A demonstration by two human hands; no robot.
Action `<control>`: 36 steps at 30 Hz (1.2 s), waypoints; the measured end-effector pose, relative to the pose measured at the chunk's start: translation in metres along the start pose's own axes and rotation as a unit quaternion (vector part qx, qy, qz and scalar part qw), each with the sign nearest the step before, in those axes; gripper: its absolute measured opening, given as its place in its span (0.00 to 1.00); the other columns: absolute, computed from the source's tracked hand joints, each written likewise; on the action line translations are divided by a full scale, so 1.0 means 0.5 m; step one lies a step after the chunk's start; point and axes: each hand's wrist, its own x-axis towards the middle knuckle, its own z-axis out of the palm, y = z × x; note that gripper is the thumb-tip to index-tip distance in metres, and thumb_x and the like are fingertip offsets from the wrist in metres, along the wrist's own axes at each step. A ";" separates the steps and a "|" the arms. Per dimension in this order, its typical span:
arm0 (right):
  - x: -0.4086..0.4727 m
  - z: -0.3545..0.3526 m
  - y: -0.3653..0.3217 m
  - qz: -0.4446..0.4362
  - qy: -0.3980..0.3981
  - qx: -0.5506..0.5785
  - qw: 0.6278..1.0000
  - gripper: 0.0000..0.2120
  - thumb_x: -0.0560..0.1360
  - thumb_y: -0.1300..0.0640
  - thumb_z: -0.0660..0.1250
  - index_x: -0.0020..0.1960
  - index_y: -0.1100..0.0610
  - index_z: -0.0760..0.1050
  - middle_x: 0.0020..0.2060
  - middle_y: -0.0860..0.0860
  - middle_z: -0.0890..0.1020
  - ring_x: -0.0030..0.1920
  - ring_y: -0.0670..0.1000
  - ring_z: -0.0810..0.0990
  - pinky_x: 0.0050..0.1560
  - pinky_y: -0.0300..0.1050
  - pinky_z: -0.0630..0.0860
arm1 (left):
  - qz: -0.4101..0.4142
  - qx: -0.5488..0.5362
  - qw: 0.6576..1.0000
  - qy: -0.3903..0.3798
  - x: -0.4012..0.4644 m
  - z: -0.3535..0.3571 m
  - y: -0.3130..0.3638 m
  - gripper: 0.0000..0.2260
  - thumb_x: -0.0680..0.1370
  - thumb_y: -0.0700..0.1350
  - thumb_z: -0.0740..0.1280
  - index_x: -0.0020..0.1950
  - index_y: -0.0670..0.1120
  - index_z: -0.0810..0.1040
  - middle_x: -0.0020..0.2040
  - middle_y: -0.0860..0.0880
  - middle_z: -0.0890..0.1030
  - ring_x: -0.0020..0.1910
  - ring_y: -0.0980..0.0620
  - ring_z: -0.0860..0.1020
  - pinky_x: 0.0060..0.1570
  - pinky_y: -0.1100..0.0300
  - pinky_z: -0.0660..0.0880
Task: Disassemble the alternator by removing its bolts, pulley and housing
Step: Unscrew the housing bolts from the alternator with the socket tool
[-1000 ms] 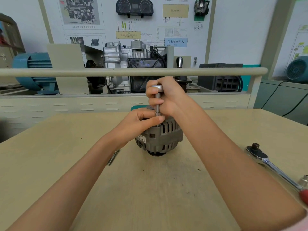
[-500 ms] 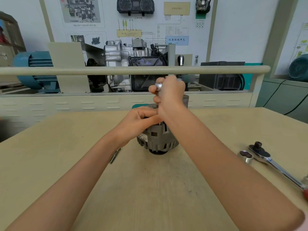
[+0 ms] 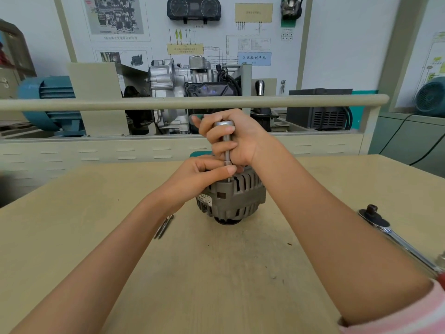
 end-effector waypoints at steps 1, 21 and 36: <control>-0.001 0.001 0.001 -0.003 0.001 0.004 1.000 0.09 0.79 0.62 0.51 0.46 0.60 0.70 0.22 0.45 0.70 0.15 0.42 0.65 0.15 0.30 0.50 | 0.003 -0.006 1.000 0.002 0.000 0.000 0.000 0.11 0.70 0.51 0.67 0.47 0.50 0.85 0.46 0.58 0.84 0.47 0.61 0.81 0.44 0.70 0.75; -0.001 -0.004 0.001 0.003 -0.016 -0.002 1.000 0.13 0.81 0.59 0.50 0.49 0.63 0.72 0.21 0.44 0.70 0.14 0.42 0.64 0.15 0.30 0.50 | -0.004 0.001 1.000 0.000 0.001 -0.001 -0.004 0.11 0.71 0.50 0.67 0.47 0.47 0.84 0.43 0.58 0.84 0.44 0.63 0.81 0.40 0.71 0.74; -0.006 0.023 0.031 -0.228 0.246 -0.052 0.941 0.14 0.77 0.67 0.47 0.37 0.58 0.65 0.23 0.49 0.69 0.16 0.43 0.66 0.15 0.32 0.51 | -0.007 0.015 0.999 0.041 -0.001 0.008 0.003 0.17 0.74 0.48 0.68 0.51 0.33 0.81 0.53 0.31 0.78 0.46 0.42 0.77 0.49 0.49 0.74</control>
